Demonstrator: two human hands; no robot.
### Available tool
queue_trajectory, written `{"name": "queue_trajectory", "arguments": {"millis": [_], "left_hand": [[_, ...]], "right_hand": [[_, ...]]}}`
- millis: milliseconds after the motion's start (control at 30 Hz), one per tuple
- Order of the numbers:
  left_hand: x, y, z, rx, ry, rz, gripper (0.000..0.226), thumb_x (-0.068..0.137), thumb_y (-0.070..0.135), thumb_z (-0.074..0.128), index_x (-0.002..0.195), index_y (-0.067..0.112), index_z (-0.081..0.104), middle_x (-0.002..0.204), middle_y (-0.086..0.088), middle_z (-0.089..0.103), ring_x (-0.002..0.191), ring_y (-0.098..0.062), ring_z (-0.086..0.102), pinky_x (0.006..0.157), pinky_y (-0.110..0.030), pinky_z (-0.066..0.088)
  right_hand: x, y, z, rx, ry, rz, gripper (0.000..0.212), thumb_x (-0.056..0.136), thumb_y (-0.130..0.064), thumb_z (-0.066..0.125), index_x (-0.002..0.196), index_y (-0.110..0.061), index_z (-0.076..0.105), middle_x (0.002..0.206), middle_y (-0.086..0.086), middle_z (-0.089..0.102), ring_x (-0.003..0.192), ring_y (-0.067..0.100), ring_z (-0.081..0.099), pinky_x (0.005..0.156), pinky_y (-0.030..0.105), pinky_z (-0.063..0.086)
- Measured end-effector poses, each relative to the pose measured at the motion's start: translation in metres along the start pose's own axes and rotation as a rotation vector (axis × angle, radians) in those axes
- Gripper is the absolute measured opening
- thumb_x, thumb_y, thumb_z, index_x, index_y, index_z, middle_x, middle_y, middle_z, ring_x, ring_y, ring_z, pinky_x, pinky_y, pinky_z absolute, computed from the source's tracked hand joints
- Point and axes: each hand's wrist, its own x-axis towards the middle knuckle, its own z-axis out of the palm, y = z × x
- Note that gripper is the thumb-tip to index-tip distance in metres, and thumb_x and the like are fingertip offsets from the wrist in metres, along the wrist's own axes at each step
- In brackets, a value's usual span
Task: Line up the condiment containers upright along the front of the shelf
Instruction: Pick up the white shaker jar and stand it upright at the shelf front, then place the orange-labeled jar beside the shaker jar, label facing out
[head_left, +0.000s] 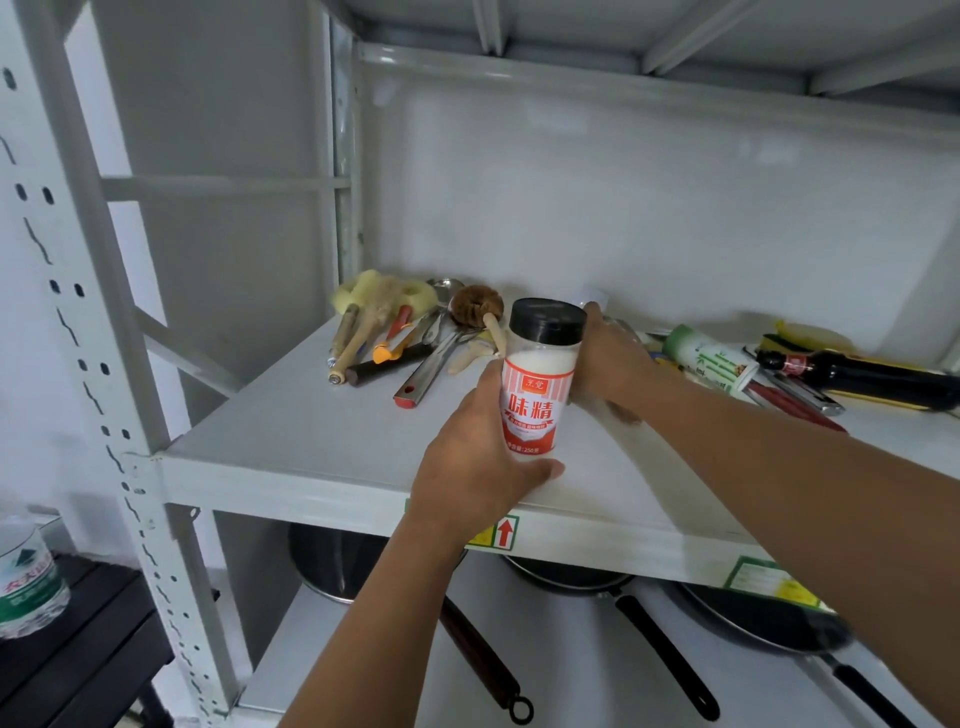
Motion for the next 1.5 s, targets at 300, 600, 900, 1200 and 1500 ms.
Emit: {"name": "queue_trajectory", "arguments": {"millis": [300,600,900,1200,1500], "left_hand": [[0.008,0.005,-0.005,-0.008,-0.037,-0.146,0.130,0.065,0.044,0.095,0.162,0.030,0.010,0.143,0.004,0.058,0.130,-0.019,0.058,0.106,-0.038,0.047],[0.006,0.006,-0.010,-0.026,-0.041,-0.151,0.123,0.066,0.048,0.093,0.160,0.030,0.017,0.142,0.002,0.059,0.126,-0.020,0.060,0.104,-0.039,0.050],[-0.007,0.017,-0.008,0.021,0.007,-0.144,0.121,0.062,0.054,0.093,0.157,0.030,0.023,0.147,0.005,0.054,0.130,-0.019,0.057,0.103,-0.038,0.049],[-0.070,0.038,0.003,-0.290,0.502,-0.034,0.036,0.104,0.048,0.047,0.134,0.029,0.037,0.132,0.008,0.045,0.114,-0.010,0.053,0.104,-0.038,0.048],[-0.089,0.063,0.056,0.162,0.018,0.335,0.024,0.100,0.017,0.051,0.122,0.024,0.053,0.112,0.008,0.056,0.096,-0.007,0.054,0.082,-0.028,0.052]], "right_hand": [[0.003,0.008,-0.009,-0.114,-0.074,-0.083,0.052,0.094,-0.024,0.067,0.142,-0.019,0.047,0.148,0.016,0.035,0.135,0.045,0.042,0.105,0.053,0.047],[-0.028,0.035,-0.061,-0.062,0.134,-0.252,0.024,0.101,-0.034,0.064,0.118,-0.024,0.051,0.128,0.011,0.039,0.111,0.034,0.044,0.082,0.049,0.054],[-0.092,0.052,-0.093,0.178,-0.021,-0.179,0.032,0.096,-0.020,0.064,0.126,-0.030,0.059,0.126,0.007,0.043,0.114,0.032,0.046,0.100,0.043,0.045],[-0.113,0.068,-0.086,0.333,-0.114,-0.195,0.025,0.092,-0.009,0.064,0.111,-0.024,0.067,0.096,-0.007,0.041,0.104,0.019,0.045,0.068,0.009,0.030],[-0.130,0.062,-0.052,0.743,0.074,-0.099,0.078,0.087,-0.004,0.069,0.153,-0.032,0.039,0.143,0.000,0.047,0.128,0.015,0.049,0.094,0.023,0.043]]}}
